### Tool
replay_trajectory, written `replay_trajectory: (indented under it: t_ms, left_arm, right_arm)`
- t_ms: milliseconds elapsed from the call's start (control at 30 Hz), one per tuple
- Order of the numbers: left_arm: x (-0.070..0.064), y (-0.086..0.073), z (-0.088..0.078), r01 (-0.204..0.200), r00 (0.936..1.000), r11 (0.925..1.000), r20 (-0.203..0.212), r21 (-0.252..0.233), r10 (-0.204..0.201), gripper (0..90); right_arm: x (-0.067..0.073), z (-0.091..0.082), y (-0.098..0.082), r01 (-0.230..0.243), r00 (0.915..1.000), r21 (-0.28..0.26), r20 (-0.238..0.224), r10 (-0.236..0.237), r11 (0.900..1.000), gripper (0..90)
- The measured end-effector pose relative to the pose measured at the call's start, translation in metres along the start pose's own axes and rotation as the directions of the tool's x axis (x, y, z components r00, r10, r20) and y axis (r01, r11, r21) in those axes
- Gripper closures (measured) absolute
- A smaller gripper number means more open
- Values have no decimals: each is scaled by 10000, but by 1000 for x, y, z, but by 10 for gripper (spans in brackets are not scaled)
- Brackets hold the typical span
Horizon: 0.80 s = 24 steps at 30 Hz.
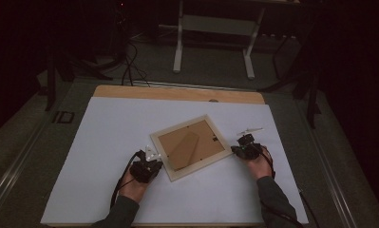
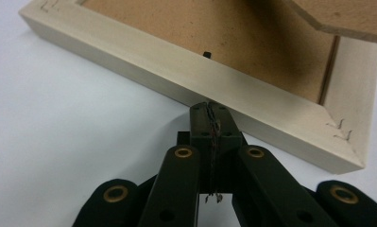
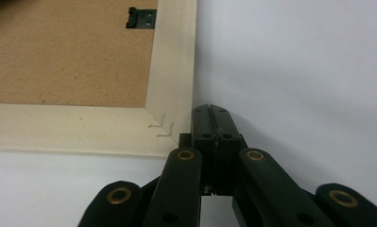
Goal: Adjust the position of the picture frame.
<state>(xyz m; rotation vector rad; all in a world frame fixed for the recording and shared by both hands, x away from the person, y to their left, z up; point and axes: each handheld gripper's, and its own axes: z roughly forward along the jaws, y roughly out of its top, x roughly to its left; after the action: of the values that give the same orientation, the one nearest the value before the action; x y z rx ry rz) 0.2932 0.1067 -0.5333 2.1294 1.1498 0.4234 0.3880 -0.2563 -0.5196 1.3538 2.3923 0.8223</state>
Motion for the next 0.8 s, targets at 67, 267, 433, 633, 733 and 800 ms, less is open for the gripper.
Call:
replay_trajectory:
  t_ms: [67, 267, 433, 633, 733, 800]
  left_arm:
    - [3, 0, 0, 29, 10000, 10000, 22, 71, -29, 900]
    - [7, 0, -3, 30, 9995, 9994, 324, 354, -41, 900]
    - [12, -1, -6, 26, 9986, 9986, 529, 521, -53, 900]
    - [18, -3, -9, 29, 9994, 9981, 341, 610, -50, 899]
    - [24, -4, -10, 158, 9995, 9979, 263, 628, -175, 899]
    - [27, -4, -10, 239, 9995, 9978, 205, 620, -252, 899]
  right_arm:
    - [2, -2, -4, -88, 9998, -110, -184, 86, 9999, 900]
    - [8, -6, -13, -190, 9993, -285, -335, 180, 9994, 900]
    - [13, -9, -21, -294, 9983, -452, -513, 271, 9985, 900]
    - [23, -13, -29, -340, 9973, -596, -669, 300, 9976, 900]
    - [28, -14, -34, -549, 9944, -690, -937, 484, 9961, 900]
    - [31, -15, -39, -742, 9915, -877, -1131, 641, 9934, 900]
